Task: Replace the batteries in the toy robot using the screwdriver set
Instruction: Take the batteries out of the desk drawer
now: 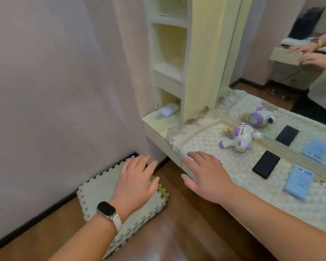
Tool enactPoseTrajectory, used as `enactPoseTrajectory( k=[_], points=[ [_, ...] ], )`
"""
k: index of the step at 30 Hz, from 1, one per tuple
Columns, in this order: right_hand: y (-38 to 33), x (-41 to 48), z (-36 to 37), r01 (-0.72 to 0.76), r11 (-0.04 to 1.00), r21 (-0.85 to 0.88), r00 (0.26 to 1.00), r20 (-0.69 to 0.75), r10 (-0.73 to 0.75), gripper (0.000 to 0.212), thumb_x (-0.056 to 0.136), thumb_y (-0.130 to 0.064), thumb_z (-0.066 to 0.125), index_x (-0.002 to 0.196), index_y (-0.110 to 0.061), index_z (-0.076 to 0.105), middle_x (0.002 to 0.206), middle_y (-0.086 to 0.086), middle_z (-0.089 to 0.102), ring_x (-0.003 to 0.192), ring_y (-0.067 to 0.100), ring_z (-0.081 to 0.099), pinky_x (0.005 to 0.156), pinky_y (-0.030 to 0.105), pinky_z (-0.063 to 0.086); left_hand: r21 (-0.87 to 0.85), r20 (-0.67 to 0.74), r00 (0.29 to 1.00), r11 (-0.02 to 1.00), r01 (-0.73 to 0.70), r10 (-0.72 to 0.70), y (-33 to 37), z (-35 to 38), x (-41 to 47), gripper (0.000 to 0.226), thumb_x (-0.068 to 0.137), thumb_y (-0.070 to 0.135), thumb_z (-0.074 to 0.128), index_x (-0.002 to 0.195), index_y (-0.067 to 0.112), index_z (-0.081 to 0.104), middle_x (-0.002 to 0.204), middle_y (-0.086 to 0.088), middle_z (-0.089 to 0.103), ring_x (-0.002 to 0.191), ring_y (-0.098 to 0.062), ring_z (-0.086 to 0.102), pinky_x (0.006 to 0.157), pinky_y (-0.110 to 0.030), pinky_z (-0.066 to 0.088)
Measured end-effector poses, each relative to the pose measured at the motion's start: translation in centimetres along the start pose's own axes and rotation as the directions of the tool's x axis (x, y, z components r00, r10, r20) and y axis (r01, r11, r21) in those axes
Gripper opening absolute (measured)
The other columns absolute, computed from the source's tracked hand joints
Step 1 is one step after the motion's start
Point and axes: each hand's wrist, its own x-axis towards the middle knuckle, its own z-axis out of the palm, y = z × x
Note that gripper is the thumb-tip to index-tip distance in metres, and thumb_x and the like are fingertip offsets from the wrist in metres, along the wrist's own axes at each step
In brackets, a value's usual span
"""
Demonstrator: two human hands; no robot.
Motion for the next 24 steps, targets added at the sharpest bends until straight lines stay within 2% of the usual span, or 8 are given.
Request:
enactPoseTrajectory(
  k=[3, 5, 11, 14, 20, 24],
  points=[
    [-7.4, 3.9, 1.5, 0.099, 0.995, 0.001, 0.995, 0.0, -0.099, 0.051, 0.09, -0.051, 0.044, 0.128, -0.021, 0.057, 0.127, 0.002, 0.059, 0.118, 0.025, 0.054, 0.096, 0.04, 0.045, 0.011, -0.015, 0.997, 0.997, 0.071, -0.071, -7.0, -1.3, -4.1, 0.05, 0.09, 0.049, 0.046, 0.128, 0.022, 0.064, 0.135, -0.005, 0.062, 0.125, -0.029, 0.057, 0.105, -0.048, 0.043],
    [-12.2, 6.4, 2.2, 0.185, 0.983, 0.0, 0.983, 0.005, -0.185, 0.05, 0.089, -0.05, 0.046, 0.126, -0.02, 0.058, 0.125, 0.002, 0.06, 0.117, 0.025, 0.055, 0.094, 0.04, 0.045, 0.024, -0.029, 0.988, 0.988, 0.15, -0.149, -11.6, -2.0, -7.0, 0.05, 0.089, 0.049, 0.047, 0.127, 0.021, 0.064, 0.133, -0.005, 0.062, 0.123, -0.029, 0.057, 0.102, -0.047, 0.045],
    [-25.2, 12.8, 4.3, 0.436, 0.9, -0.016, 0.9, 0.039, -0.435, 0.05, 0.088, -0.051, 0.046, 0.126, -0.021, 0.058, 0.126, 0.001, 0.059, 0.116, 0.024, 0.054, 0.095, 0.039, 0.044, 0.03, -0.101, 0.902, 0.905, 0.424, -0.419, -21.9, -4.0, -16.3, 0.05, 0.089, 0.049, 0.047, 0.127, 0.022, 0.064, 0.127, -0.004, 0.065, 0.122, -0.028, 0.057, 0.101, -0.041, 0.033],
    [-30.4, 14.6, 5.6, 0.525, 0.851, 0.016, 0.849, 0.056, -0.525, 0.052, 0.087, -0.052, 0.046, 0.127, -0.02, 0.058, 0.126, 0.002, 0.058, 0.116, 0.025, 0.054, 0.096, 0.039, 0.043, 0.035, -0.111, 0.85, 0.853, 0.521, -0.515, -25.0, -4.8, -20.3, 0.05, 0.089, 0.049, 0.047, 0.128, 0.022, 0.064, 0.128, -0.003, 0.064, 0.123, -0.027, 0.055, 0.104, -0.04, 0.03],
    [-37.4, 17.3, 8.2, 0.678, 0.73, 0.081, 0.729, 0.05, -0.683, 0.05, 0.086, -0.051, 0.045, 0.122, -0.019, 0.06, 0.124, 0.004, 0.061, 0.114, 0.027, 0.056, 0.093, 0.04, 0.046, -0.003, -0.076, 0.713, 0.715, 0.699, -0.697, -28.5, -5.6, -25.5, 0.052, 0.091, 0.05, 0.043, 0.131, 0.023, 0.063, 0.137, -0.004, 0.061, 0.13, -0.027, 0.053, 0.106, -0.047, 0.042],
    [-41.0, 20.3, 10.2, 0.75, 0.648, 0.13, 0.65, 0.038, -0.759, 0.05, 0.086, -0.051, 0.044, 0.12, -0.019, 0.062, 0.122, 0.004, 0.062, 0.112, 0.028, 0.058, 0.092, 0.04, 0.047, 0.062, -0.026, 0.627, 0.625, 0.778, -0.778, -30.2, -5.9, -27.3, 0.054, 0.093, 0.052, 0.041, 0.136, 0.026, 0.059, 0.142, -0.002, 0.057, 0.135, -0.024, 0.049, 0.11, -0.046, 0.038]
  ],
)
